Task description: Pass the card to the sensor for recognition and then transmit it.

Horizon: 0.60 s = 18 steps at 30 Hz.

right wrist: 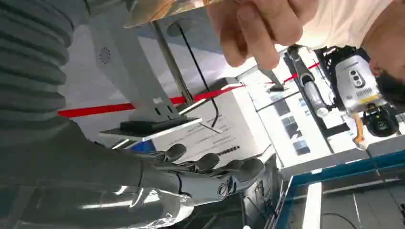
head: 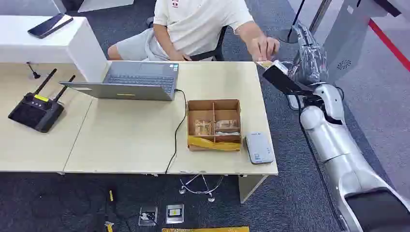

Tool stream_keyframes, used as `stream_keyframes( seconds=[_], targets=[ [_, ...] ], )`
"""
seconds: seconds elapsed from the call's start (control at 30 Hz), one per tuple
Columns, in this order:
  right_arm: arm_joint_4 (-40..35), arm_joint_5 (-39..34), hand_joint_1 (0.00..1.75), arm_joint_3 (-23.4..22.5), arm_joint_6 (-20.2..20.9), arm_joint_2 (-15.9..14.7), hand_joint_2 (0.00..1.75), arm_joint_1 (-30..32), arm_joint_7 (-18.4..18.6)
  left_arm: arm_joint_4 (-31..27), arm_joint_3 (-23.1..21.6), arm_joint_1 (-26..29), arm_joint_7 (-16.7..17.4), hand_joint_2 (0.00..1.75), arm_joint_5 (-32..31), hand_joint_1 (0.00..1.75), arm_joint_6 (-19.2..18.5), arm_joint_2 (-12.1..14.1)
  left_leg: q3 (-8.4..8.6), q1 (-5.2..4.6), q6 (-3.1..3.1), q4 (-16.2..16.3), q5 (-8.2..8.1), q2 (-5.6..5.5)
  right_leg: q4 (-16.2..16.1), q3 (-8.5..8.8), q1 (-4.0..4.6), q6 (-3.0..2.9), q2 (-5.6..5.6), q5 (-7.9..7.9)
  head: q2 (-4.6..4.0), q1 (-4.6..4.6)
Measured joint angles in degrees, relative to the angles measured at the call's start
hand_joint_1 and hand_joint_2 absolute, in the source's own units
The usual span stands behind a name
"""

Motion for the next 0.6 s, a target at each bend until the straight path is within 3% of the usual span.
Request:
stream_keyframes(
  seconds=[0.03, 0.07, 0.1, 0.13, 0.17, 0.6],
  targets=[
    [1.3, 0.0, 0.0, 0.3, -0.1, 0.3, 1.75, -0.3, 0.0, -0.1, 0.0, 0.1, 0.0, 1.75, 0.0, 0.0, 0.0, 0.0, 0.0, 0.0, 0.0, 0.0, 0.0, 0.0, 0.0, 0.0, 0.0, 0.0, 0.0, 0.0, 0.0, 0.04],
    [1.9, 0.0, 0.21, 0.4, -0.1, 0.3, 1.75, -0.5, -0.1, -0.2, 0.0, 0.1, 0.0, 1.75, 0.1, 0.0, 0.0, 0.0, -0.01, 0.0, 0.0, 0.0, 0.0, 0.0, 0.0, 0.0, 0.0, 0.0, -0.01, 0.0, 0.0, 0.02],
    [2.4, 0.0, 0.21, 0.5, -0.2, 0.4, 1.75, -0.6, -0.1, -0.2, 0.0, 0.2, 0.0, 1.75, 0.1, 0.0, 0.0, -0.1, -0.01, -0.01, 0.0, 0.0, 0.0, 0.0, 0.0, -0.01, 0.0, 0.0, -0.01, 0.0, 0.0, 0.04],
    [2.8, 0.0, 1.48, 0.8, -0.2, 0.6, 1.75, -0.8, -0.2, -0.3, 0.0, 0.2, 0.0, 1.75, 0.1, 0.0, 0.0, -0.1, -0.01, -0.01, 0.0, 0.0, 0.0, 0.0, 0.0, -0.02, -0.01, 0.0, 0.0, 0.0, 0.0, 0.04],
    [3.5, 0.0, 1.75, 1.1, -0.2, 0.7, 1.75, -1.0, -0.4, -0.3, 0.0, 0.2, 0.0, 1.75, 0.0, 0.0, 0.0, -0.1, -0.01, -0.01, 0.0, 0.0, -0.01, 0.01, 0.0, -0.03, -0.01, 0.0, 0.03, 0.0, 0.0, 0.02],
    [7.3, -0.6, 1.75, 2.7, 0.6, 1.2, 1.75, -1.9, -1.3, -1.6, 0.0, 0.2, 0.2, 1.75, -0.3, 0.0, 0.0, -0.1, 0.0, 0.0, 0.0, 0.0, 0.0, 0.01, 0.0, -0.04, 0.0, 0.0, 0.03, 0.0, 0.0, 0.02]
  ],
)
